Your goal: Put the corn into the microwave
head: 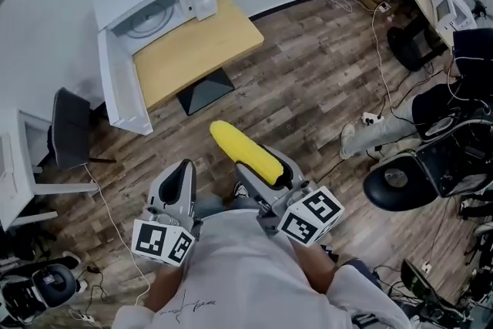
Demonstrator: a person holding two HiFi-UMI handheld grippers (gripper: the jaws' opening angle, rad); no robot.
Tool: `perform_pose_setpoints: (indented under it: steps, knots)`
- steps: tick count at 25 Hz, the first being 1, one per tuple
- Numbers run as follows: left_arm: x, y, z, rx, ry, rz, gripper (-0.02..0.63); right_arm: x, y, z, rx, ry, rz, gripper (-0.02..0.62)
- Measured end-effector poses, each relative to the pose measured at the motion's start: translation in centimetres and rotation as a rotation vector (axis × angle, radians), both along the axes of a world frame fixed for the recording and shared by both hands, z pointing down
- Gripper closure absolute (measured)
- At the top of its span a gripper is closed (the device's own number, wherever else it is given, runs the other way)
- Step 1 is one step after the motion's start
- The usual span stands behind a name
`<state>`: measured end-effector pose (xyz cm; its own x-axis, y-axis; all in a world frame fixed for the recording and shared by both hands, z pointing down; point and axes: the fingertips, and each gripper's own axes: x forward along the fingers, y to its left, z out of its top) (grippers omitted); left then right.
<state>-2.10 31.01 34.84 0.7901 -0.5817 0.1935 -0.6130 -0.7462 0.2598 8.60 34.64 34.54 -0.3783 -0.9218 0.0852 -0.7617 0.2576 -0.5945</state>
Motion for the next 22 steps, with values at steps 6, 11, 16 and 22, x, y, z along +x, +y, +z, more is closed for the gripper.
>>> perform_pose_setpoints:
  steps: [6,11,16,22]
  knots:
    - [0.6,-2.6,0.4,-0.011,0.016,-0.050,0.618,0.6,-2.9,0.5,-0.011,0.015,-0.047,0.333]
    - [0.8,-5.7,0.9,-0.008,0.024,-0.084,0.618,0.8,-6.7,0.7,-0.009,0.026,-0.083,0.333]
    - [1.5,-9.9,0.3,0.007,0.036,-0.095,0.618,1.3,-11.1,-0.1,0.005,0.034,-0.106,0.333]
    - [1.7,-15.3,-0.7,0.010,0.056,-0.115,0.618,1.6,-16.7,-0.9,-0.001,0.042,-0.120,0.333]
